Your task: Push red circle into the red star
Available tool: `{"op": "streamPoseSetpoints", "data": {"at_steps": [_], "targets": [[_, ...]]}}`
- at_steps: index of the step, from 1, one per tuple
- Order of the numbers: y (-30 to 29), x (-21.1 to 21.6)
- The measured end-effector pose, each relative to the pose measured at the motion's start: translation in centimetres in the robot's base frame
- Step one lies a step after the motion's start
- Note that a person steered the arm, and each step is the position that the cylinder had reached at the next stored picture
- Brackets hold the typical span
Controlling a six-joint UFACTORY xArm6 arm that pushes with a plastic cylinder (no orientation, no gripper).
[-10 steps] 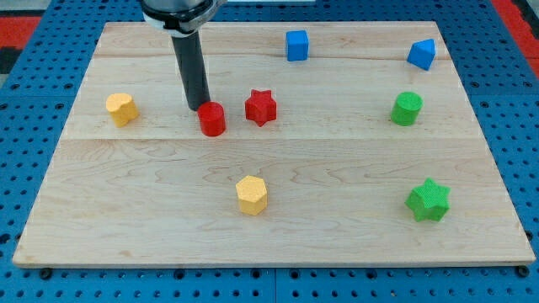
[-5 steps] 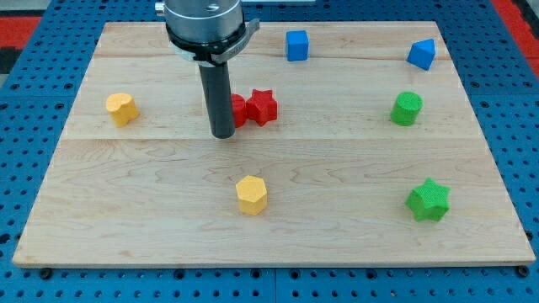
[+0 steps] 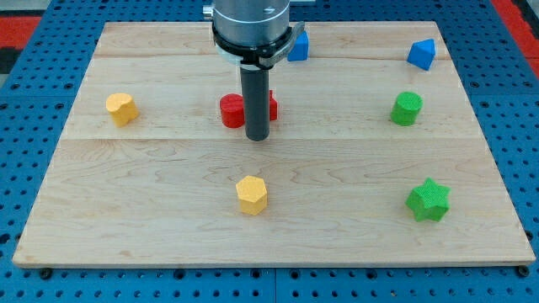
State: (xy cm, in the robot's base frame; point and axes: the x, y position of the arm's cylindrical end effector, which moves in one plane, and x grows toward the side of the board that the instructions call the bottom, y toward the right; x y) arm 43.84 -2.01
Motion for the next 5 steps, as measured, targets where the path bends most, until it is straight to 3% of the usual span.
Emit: {"op": "streamPoseSetpoints", "data": {"at_steps": [3, 5], "targets": [[0.0, 0.0], [4.6, 1.6]]}}
